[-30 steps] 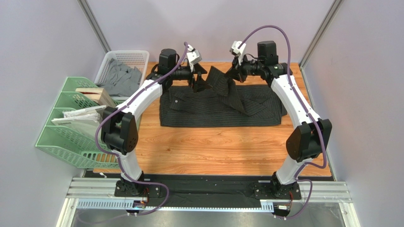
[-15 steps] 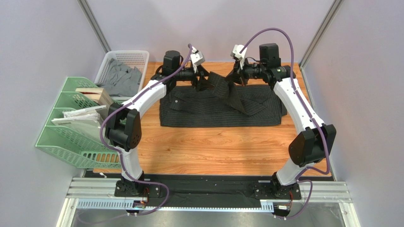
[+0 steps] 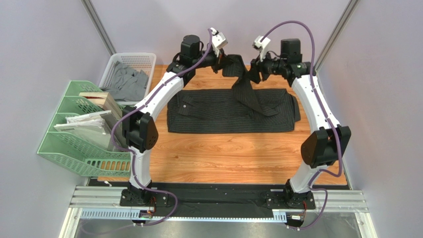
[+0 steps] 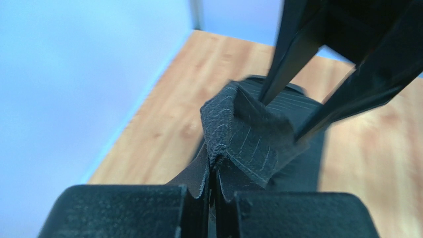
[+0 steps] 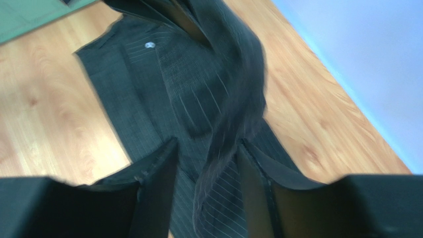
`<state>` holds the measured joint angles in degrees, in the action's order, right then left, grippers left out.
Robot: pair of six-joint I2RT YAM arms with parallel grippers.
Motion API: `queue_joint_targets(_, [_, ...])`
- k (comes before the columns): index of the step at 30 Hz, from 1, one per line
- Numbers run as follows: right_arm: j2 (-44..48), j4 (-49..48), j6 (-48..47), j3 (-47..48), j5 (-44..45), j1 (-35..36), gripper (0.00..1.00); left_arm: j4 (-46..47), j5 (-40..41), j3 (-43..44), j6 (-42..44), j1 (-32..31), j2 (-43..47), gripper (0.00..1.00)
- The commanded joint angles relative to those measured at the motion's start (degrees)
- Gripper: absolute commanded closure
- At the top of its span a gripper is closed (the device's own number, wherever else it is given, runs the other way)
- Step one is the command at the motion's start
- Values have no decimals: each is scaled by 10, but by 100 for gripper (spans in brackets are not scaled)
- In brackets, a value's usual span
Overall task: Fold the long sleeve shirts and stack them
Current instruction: Fold the shirt
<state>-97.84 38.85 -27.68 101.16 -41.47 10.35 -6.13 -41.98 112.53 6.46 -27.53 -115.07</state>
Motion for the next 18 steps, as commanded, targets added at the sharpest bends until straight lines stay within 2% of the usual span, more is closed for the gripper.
queue_joint_targets(1, [-52,73,111,91,26,-78,45,46,112,65,-5,-2,-55,100])
queue_joint_targets(4, [-61,111,136,94,-3,-132,50,49,152,136,15,-13,-111,100])
queue_joint_targets(5, [-60,122,136,85,-14,-147,58,53,176,152,18,-16,-137,100])
queue_joint_targets(8, [-30,124,134,19,-19,-159,72,109,238,202,32,-24,-183,100])
queue_joint_targets(11, [6,108,141,-61,-30,-157,76,153,271,256,38,-33,-232,100])
queue_joint_targets(15, [22,84,152,-131,-16,-149,80,183,307,372,58,-46,-294,100])
queue_joint_targets(18, [13,65,164,-157,7,-147,82,217,332,367,79,-51,-295,100])
